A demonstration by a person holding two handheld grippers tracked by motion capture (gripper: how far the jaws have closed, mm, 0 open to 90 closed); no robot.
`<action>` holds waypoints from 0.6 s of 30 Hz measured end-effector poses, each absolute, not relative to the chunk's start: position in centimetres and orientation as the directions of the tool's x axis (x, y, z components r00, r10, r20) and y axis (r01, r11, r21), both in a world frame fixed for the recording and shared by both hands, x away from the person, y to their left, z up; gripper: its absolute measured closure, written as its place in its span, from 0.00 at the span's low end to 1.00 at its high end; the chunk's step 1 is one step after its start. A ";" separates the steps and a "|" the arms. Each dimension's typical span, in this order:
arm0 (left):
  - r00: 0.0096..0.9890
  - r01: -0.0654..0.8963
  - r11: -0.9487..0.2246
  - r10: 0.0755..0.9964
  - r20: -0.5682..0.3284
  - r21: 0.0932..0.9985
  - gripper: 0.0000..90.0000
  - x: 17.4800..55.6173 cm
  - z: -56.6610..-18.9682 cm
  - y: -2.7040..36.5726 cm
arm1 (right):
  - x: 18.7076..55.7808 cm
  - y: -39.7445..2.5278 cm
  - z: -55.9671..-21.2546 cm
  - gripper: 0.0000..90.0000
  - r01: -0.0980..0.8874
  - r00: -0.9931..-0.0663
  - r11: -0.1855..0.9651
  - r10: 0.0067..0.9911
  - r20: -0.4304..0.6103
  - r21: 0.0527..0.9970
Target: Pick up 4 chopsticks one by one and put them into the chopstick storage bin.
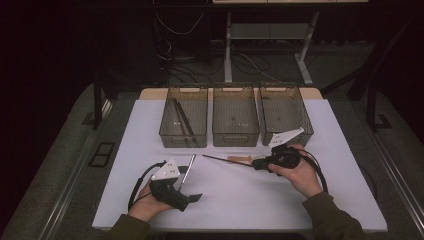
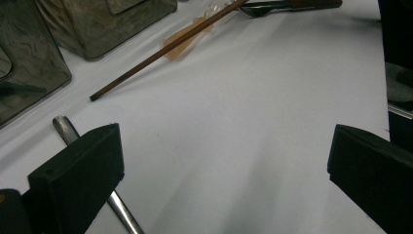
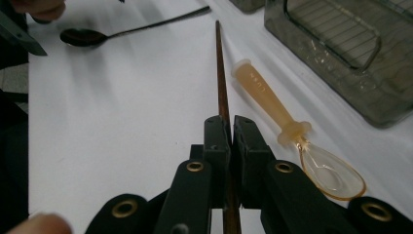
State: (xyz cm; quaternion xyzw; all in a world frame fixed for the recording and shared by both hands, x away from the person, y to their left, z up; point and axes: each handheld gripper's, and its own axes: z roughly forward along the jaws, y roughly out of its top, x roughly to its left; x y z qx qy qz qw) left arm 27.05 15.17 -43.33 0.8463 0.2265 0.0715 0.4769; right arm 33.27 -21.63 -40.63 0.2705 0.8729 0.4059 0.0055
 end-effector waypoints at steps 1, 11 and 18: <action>0.887 0.316 -0.443 0.452 -0.095 0.839 0.00 27.0 -43.3 15.2 | 33.2 -21.7 -40.5 0.95 0.467 -0.853 0.519 0.477 0.211 0.716; 0.886 0.316 -0.440 0.453 -0.096 0.841 0.00 27.1 -43.3 15.2 | 32.8 -22.7 -39.1 0.95 0.458 -0.849 0.479 0.485 0.209 0.749; 0.885 0.318 -0.439 0.456 -0.097 0.840 0.00 27.1 -43.3 15.2 | 32.7 -23.1 -38.4 0.95 0.461 -0.842 0.452 0.496 0.214 0.764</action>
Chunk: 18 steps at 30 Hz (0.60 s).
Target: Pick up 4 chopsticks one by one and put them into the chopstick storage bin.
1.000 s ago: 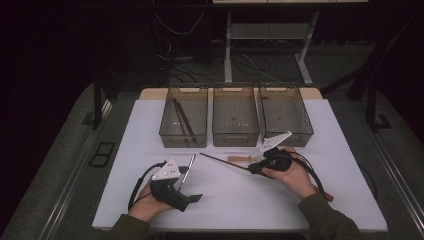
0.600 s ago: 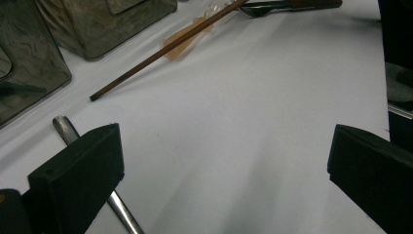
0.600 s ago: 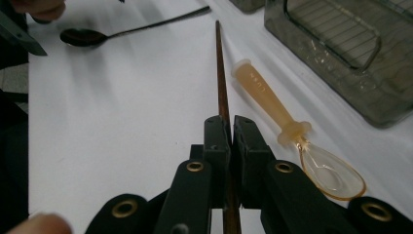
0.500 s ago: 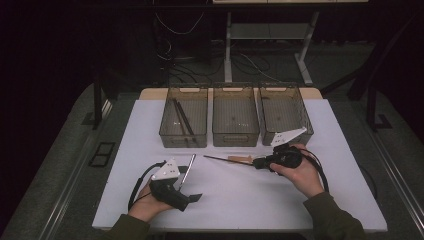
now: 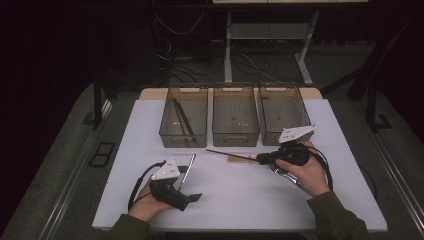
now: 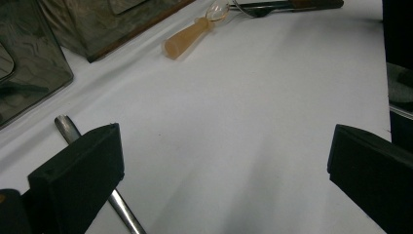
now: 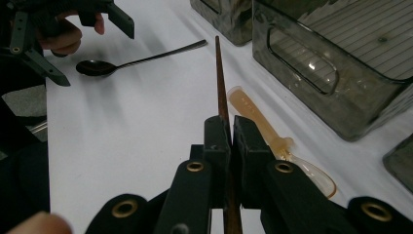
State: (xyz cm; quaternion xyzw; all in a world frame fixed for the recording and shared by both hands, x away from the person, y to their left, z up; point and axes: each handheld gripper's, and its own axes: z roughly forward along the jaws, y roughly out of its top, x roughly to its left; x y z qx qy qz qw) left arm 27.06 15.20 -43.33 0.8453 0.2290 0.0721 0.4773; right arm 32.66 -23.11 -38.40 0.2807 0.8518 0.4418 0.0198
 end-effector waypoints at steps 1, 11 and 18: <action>0.885 0.318 -0.440 0.456 -0.097 0.840 0.00 27.1 -43.3 15.2 | 32.6 -23.2 -38.3 0.95 0.461 -0.841 0.450 0.497 0.214 0.765; 0.882 0.320 -0.436 0.461 -0.097 0.841 0.00 27.1 -43.4 15.2 | 32.9 -23.5 -37.0 0.95 0.455 -0.831 0.403 0.512 0.217 0.794; 0.880 0.325 -0.432 0.465 -0.102 0.841 0.00 27.1 -43.4 15.2 | 32.9 -23.5 -35.9 0.95 0.444 -0.830 0.372 0.513 0.217 0.815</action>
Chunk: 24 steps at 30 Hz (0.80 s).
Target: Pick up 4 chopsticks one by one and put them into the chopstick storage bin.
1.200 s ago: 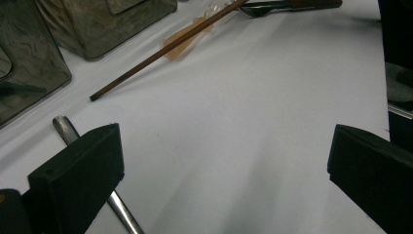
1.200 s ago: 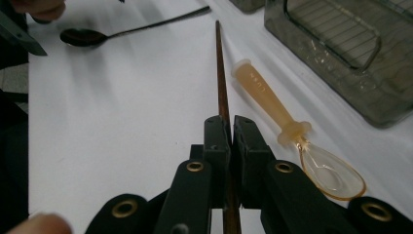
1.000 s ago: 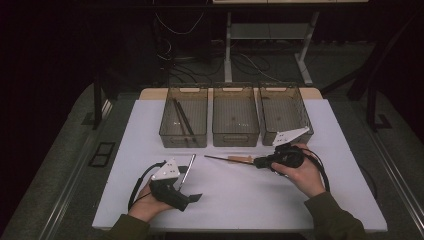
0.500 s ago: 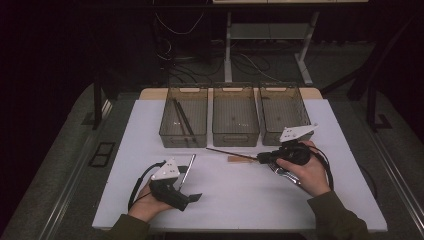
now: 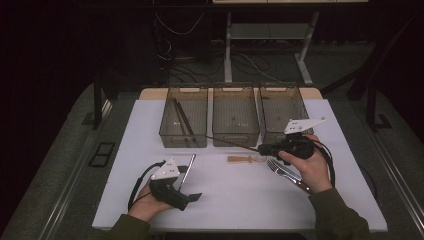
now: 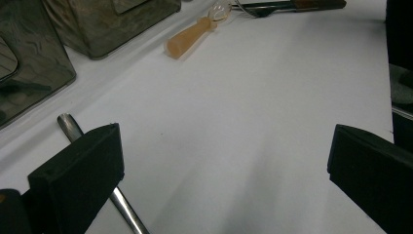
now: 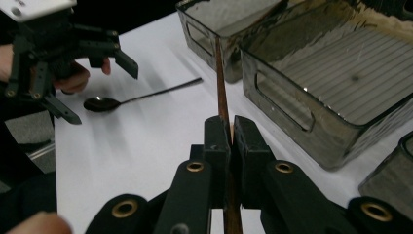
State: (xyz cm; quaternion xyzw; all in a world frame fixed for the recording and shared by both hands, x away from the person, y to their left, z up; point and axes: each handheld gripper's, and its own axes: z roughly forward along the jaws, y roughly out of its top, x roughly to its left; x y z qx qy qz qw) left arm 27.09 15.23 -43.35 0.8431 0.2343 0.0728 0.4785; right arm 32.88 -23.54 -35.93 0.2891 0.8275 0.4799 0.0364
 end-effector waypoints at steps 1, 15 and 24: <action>0.879 0.326 -0.432 0.466 -0.102 0.841 0.00 27.1 -43.3 15.2 | 32.9 -23.6 -35.8 0.95 0.444 -0.829 0.364 0.513 0.221 0.819; 0.878 0.324 -0.430 0.469 -0.098 0.843 0.00 27.1 -43.3 15.3 | 34.4 -22.9 -34.2 0.95 0.443 -0.796 0.311 0.567 0.210 0.841; 0.879 0.321 -0.427 0.467 -0.098 0.845 0.00 27.2 -43.3 15.3 | 36.6 -20.4 -34.2 0.95 0.463 -0.759 0.296 0.618 0.202 0.835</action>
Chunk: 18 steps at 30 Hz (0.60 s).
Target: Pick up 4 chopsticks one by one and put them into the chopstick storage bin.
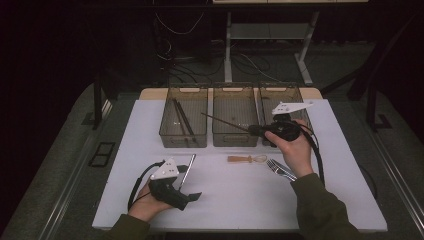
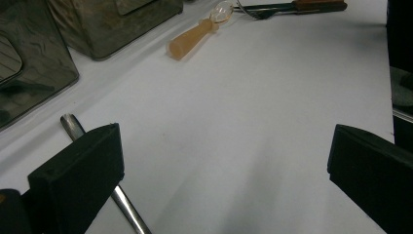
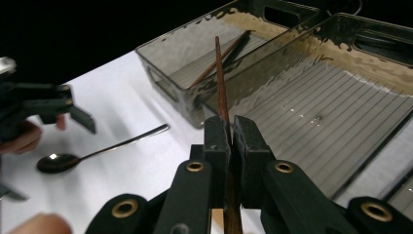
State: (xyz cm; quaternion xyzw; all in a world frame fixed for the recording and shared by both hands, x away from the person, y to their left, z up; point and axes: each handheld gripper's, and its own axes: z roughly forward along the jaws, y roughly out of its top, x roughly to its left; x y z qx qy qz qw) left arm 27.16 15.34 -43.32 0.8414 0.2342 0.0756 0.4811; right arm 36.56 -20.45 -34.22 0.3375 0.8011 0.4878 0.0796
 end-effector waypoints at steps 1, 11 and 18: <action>0.879 0.321 -0.427 0.467 -0.098 0.845 0.00 27.2 -43.3 15.4 | 36.8 -20.1 -34.2 0.95 0.468 -0.756 0.297 0.622 0.203 0.832; 0.880 0.324 -0.431 0.464 -0.101 0.842 0.00 27.2 -43.3 15.3 | 39.7 -16.8 -33.5 0.95 0.481 -0.725 0.274 0.659 0.201 0.833; 0.880 0.326 -0.425 0.464 -0.105 0.844 0.00 27.2 -43.3 15.4 | 41.8 -14.1 -32.8 0.95 0.501 -0.703 0.273 0.682 0.202 0.821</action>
